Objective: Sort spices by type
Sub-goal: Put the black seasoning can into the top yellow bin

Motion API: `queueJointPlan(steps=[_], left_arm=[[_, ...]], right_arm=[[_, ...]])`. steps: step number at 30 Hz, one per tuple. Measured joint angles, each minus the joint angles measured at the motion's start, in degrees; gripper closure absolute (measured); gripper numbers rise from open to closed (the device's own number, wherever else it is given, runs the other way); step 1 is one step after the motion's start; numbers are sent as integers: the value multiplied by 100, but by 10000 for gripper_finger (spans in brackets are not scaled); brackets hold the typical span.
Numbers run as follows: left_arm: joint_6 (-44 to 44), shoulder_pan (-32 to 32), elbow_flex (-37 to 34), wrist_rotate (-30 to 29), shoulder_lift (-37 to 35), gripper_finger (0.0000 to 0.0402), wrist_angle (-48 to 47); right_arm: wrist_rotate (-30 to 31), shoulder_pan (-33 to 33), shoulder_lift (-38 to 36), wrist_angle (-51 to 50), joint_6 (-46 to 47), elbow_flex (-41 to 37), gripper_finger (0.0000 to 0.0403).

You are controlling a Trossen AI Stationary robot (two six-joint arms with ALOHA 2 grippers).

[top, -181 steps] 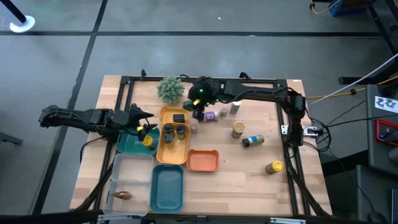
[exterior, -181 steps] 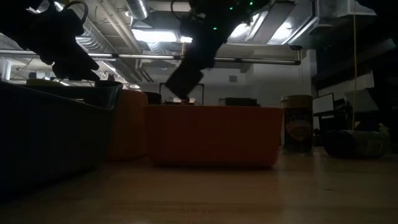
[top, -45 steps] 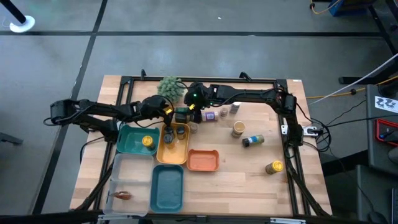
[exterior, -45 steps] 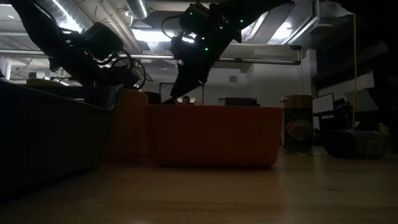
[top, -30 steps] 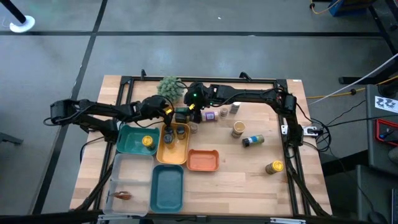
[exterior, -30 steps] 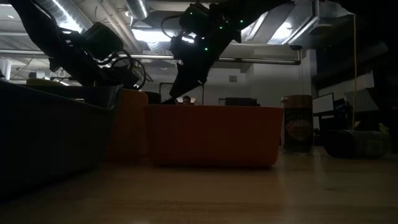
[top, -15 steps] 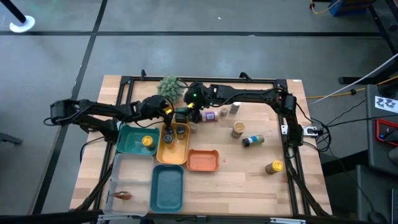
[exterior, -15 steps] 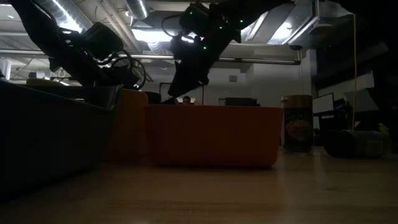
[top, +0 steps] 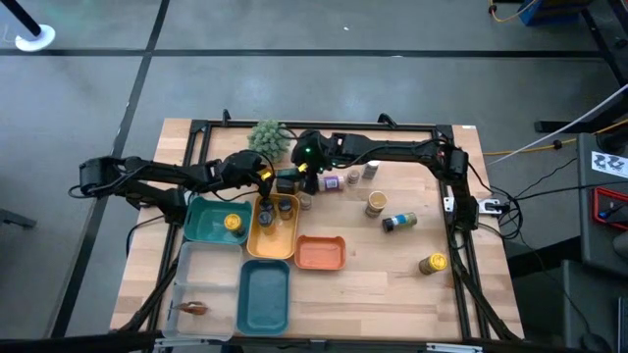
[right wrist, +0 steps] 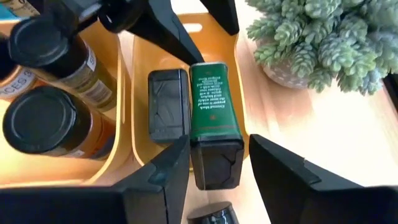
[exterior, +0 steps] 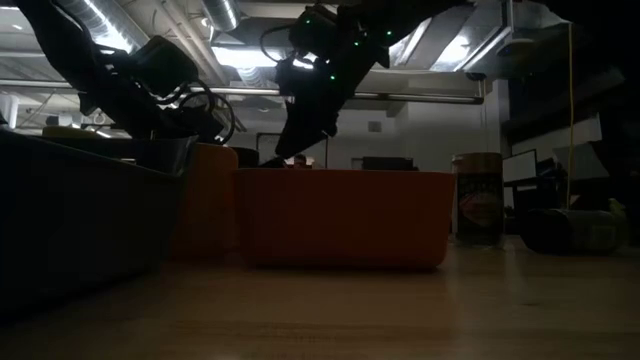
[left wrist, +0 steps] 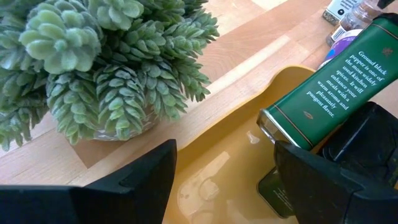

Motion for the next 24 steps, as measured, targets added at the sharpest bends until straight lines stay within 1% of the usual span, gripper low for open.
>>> queueJointPlan(steps=[8,11,13,24], left_arm=[[-1,0,0,0,0,139,0],[-2,0,0,0,0,139,0],[-2,0,0,2,0,139,0],[-1,0,0,0,0,139,-4]], right_arm=[[9,0,0,-198,-22,-2,235],[237,0,28,-202,-47,-2,235],[286,0,50,-256,-65,-2,235],[206,0,87,-252,-170,-2,235]])
